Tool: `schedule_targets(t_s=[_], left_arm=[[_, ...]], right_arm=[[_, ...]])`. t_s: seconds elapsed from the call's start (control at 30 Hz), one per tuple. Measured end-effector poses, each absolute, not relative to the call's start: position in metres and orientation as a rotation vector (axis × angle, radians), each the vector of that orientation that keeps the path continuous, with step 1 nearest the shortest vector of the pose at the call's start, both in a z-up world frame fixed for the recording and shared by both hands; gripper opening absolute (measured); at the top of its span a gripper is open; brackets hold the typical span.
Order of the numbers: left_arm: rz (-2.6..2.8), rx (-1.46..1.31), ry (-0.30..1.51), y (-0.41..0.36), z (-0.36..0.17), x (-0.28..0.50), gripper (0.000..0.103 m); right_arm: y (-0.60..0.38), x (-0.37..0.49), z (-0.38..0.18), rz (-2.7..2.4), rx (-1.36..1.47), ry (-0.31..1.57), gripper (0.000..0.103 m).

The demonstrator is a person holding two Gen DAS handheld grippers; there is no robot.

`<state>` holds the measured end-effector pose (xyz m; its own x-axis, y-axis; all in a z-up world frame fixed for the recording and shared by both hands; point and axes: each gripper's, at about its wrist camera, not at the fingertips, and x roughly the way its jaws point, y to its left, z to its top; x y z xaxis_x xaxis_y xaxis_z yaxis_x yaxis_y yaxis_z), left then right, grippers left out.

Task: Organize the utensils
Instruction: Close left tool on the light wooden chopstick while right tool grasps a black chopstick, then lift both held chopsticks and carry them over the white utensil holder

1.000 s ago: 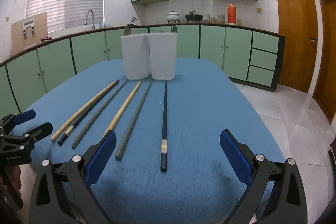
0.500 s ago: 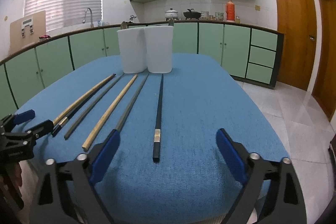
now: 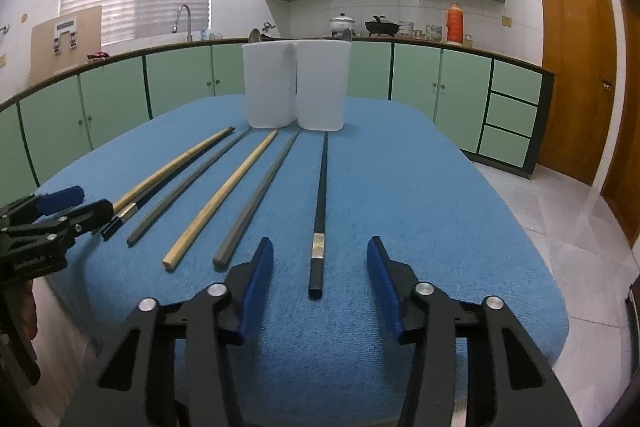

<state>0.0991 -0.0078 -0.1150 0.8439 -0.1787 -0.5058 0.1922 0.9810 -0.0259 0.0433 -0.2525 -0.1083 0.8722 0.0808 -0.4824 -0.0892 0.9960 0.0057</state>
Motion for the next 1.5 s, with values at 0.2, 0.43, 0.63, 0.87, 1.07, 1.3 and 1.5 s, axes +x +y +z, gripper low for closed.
schedule_targets(t_s=[0.2, 0.43, 0.63, 0.87, 1.07, 1.3, 1.5], left_arm=[[-0.202, 0.043, 0.523, -0.015, -0.118, 0.099, 0.068], [-0.219, 0.053, 0.508, -0.024, -0.119, 0.095, 0.048], [-0.245, 0.071, 0.503, -0.031, -0.12, 0.092, 0.022], [-0.243, 0.047, 0.513, -0.031, -0.121, 0.093, 0.009], [-0.218, 0.033, 0.505, -0.025, -0.116, 0.091, 0.007], [-0.21, 0.035, 0.436, -0.02, -0.093, 0.082, 0.006], [-0.216, 0.037, 0.364, -0.015, -0.063, 0.077, 0.006]], right_arm=[[-0.252, 0.043, -0.109, 0.085, -0.017, 0.497, 0.041], [-0.25, 0.041, -0.111, 0.081, -0.023, 0.488, 0.032], [-0.252, 0.042, -0.111, 0.077, -0.016, 0.491, 0.02], [-0.254, 0.043, -0.111, 0.071, -0.012, 0.495, 0.011], [-0.256, 0.042, -0.108, 0.067, -0.003, 0.491, 0.008], [-0.262, 0.039, -0.09, 0.083, 0.014, 0.455, 0.007], [-0.268, 0.036, -0.058, 0.117, 0.034, 0.389, 0.007]])
